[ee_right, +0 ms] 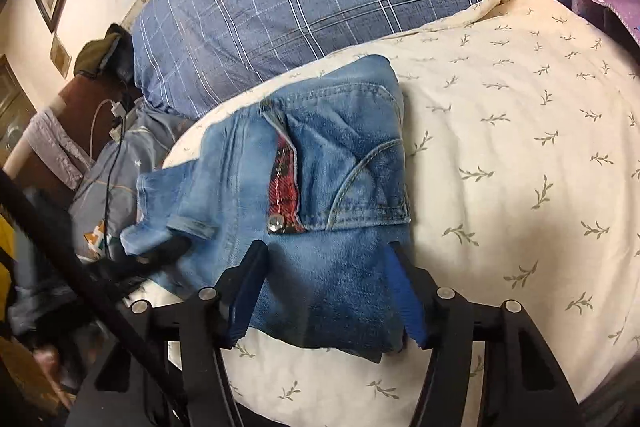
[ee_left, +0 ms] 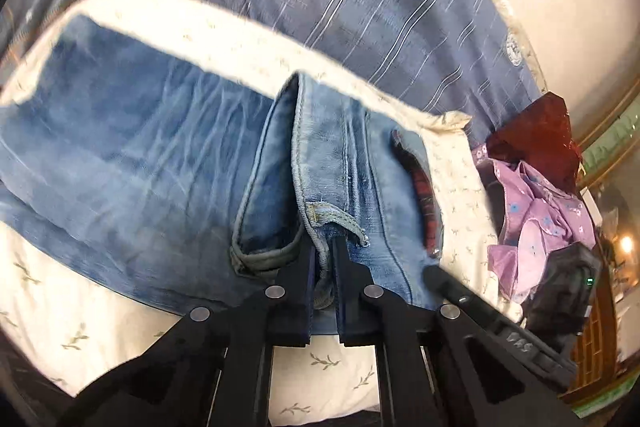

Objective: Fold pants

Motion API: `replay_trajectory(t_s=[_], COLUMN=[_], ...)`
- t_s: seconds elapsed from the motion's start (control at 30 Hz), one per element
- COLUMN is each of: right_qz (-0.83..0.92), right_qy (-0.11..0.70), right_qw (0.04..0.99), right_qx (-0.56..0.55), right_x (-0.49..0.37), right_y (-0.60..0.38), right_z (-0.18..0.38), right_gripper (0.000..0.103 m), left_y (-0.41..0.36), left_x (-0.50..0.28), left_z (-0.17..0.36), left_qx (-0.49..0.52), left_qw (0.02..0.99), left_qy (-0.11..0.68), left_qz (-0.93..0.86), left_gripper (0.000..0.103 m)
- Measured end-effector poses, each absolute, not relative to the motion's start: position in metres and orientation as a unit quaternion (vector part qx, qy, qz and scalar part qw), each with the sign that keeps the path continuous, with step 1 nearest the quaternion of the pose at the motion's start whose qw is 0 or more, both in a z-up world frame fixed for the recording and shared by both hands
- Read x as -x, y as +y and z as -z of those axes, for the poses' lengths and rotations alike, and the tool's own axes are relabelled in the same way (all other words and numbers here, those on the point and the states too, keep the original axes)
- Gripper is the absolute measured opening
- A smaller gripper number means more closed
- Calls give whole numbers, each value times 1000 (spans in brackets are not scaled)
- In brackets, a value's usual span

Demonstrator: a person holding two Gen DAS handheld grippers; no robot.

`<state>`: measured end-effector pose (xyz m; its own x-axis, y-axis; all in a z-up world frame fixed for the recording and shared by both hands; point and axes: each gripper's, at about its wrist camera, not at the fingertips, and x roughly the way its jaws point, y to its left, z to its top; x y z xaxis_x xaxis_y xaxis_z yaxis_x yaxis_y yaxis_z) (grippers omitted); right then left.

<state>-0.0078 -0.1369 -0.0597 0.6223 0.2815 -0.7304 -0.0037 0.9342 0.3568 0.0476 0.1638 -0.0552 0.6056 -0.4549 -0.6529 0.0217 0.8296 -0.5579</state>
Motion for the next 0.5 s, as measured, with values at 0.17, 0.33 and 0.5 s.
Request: replay_trajectory(t_s=[0.17,0.33,0.5], right_qz=[-86,-91,-114], right_qy=[419,399,402], right_qw=[890,899,896], right_qx=[-155,-157,-151], right_x=[8,15,10], right_y=[-128,-116,-84], right_z=[57,40,22], right_gripper=[64,73,79], left_y=[155,167,222], left_x=[-45,-26,-8], left_z=[76,52,45], left_qx=[217,245,329], left_qw=[858,858,839], left_qy=[454,439,430], left_qz=[106,109,59], left_gripper=[7,24,49])
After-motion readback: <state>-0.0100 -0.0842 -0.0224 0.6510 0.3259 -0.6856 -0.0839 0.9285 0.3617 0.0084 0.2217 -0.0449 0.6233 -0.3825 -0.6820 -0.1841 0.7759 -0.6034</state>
